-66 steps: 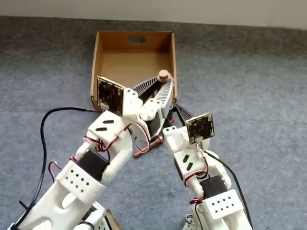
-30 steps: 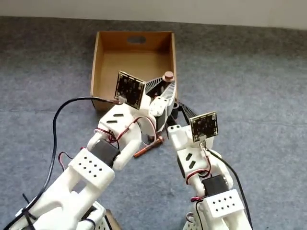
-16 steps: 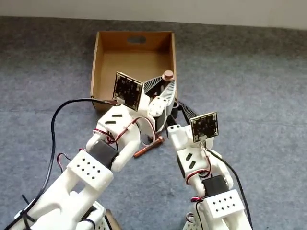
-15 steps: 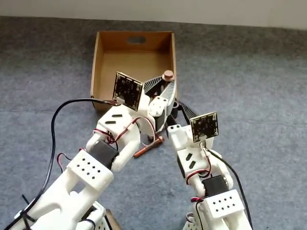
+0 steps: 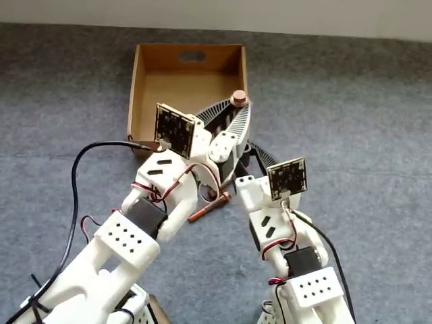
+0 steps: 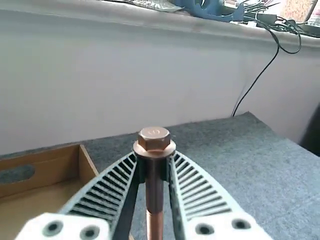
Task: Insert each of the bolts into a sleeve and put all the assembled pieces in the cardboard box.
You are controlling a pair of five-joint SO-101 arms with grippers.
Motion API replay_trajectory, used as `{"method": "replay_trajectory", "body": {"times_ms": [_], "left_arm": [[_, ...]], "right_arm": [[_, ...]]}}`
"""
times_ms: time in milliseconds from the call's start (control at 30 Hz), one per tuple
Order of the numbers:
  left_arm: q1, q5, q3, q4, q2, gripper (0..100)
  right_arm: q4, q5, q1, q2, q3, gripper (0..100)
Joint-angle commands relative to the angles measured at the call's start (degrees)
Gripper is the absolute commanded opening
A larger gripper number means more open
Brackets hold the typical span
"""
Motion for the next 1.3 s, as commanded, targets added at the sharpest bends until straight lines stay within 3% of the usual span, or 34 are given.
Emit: {"method": "replay_trajectory", "body": {"times_ms": [0,400,733,967,1267], "left_arm": [[0.57,-0.26,-3.65,-2.55,1.63,1],[0.75,-0.26,-3.12,-3.96,5.67,1],[1.01,-0.26,-2.33,-1.23,5.05,1],[1.01,-0.26,-1.36,4.22,-2.59,1],[1.01,-0.26,-1.80,4.13,-1.54,1]], "right_arm": [[-0.92,0.26,-2.15,-0.92,-0.40,0.7],[-1.10,0.44,-0.40,-0.92,-0.48,0.7],[-1.19,0.44,-0.40,-0.92,-0.40,0.7],[-1.19,0.35,-0.40,-0.84,-0.40,0.7],[-1.01,0.26,-0.40,-0.84,-0.31,0.7]]}}
